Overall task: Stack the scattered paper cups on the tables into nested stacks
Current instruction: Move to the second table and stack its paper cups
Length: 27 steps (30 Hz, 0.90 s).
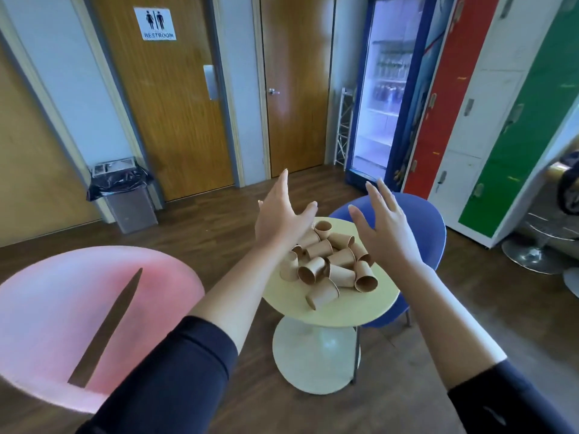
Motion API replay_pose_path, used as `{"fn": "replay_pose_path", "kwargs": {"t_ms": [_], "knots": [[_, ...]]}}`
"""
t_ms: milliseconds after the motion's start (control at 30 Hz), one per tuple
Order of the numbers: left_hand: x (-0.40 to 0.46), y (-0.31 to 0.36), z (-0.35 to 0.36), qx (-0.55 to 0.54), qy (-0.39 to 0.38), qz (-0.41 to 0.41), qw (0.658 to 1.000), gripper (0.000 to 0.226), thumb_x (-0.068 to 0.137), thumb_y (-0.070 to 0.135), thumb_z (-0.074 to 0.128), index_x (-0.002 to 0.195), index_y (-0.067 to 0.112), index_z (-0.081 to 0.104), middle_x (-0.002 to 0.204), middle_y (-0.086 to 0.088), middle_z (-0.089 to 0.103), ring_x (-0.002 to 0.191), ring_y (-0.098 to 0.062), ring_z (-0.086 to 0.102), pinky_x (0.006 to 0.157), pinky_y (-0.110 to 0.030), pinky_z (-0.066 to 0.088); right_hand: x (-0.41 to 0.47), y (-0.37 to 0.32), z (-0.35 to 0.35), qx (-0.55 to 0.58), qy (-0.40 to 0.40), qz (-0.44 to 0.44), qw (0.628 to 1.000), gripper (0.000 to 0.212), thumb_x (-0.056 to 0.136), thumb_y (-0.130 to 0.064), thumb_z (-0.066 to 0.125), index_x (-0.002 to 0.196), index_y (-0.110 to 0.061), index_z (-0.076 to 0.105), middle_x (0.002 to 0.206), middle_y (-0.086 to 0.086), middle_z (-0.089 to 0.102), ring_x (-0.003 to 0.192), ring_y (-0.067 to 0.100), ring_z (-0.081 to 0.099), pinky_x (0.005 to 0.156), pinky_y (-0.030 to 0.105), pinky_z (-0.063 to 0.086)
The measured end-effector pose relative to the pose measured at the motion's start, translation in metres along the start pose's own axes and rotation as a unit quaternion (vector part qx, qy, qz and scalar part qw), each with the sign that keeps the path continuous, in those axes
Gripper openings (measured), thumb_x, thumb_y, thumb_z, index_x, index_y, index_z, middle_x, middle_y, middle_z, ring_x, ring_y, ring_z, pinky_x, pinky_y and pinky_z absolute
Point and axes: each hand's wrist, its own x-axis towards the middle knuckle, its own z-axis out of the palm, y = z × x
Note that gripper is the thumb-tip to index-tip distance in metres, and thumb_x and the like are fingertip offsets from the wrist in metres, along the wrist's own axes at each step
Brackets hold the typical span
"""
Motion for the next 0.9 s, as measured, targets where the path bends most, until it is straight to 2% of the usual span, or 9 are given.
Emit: {"fn": "replay_pose_path", "kwargs": {"t_ms": [200,367,500,700,900], "knots": [[0.101,-0.031,0.044,-0.018,-0.006,0.013,1.000,0.077,0.088,0.051,0.061,0.151,0.032,0.023,0.157,0.008,0.030,0.145,-0.019,0.030,0.114,-0.051,0.036,0.086,0.017,0.049,0.008,0.004,0.025,1.000,0.060,0.096,-0.051,0.038,0.148,-0.025,0.022,0.158,-0.008,0.012,0.143,0.022,0.020,0.106,0.049,0.038],[0.198,-0.052,0.077,-0.037,-0.021,0.027,0.999,0.074,0.087,0.055,0.058,0.150,0.036,0.024,0.157,0.010,0.030,0.144,-0.018,0.032,0.113,-0.052,0.036,0.161,0.026,0.089,0.043,-0.001,0.064,0.997,0.064,0.096,-0.054,0.032,0.150,-0.026,0.015,0.159,-0.007,0.009,0.144,0.021,0.017,0.112,0.043,0.029],[0.261,-0.057,0.100,-0.055,-0.040,0.040,0.997,0.072,0.088,0.054,0.058,0.150,0.034,0.025,0.157,0.009,0.031,0.144,-0.018,0.032,0.114,-0.051,0.036,0.216,0.031,0.105,0.069,0.011,0.096,0.993,0.066,0.096,-0.053,0.034,0.151,-0.024,0.013,0.159,-0.006,0.010,0.144,0.016,0.016,0.110,0.034,0.025],[0.313,-0.065,0.138,-0.065,-0.075,0.032,0.995,0.073,0.089,0.051,0.059,0.151,0.033,0.024,0.158,0.009,0.029,0.144,-0.017,0.031,0.109,-0.042,0.039,0.261,0.053,0.129,0.074,0.002,0.132,0.988,0.066,0.096,-0.052,0.035,0.151,-0.022,0.013,0.159,-0.003,0.011,0.144,0.016,0.015,0.111,0.032,0.022],[0.343,-0.062,0.170,-0.072,-0.079,0.023,0.994,0.072,0.089,0.051,0.059,0.150,0.033,0.026,0.157,0.008,0.030,0.144,-0.017,0.032,0.109,-0.041,0.039,0.297,0.081,0.133,0.089,-0.005,0.142,0.986,0.067,0.096,-0.051,0.036,0.151,-0.021,0.013,0.159,-0.001,0.010,0.144,0.017,0.014,0.112,0.032,0.020]]}}
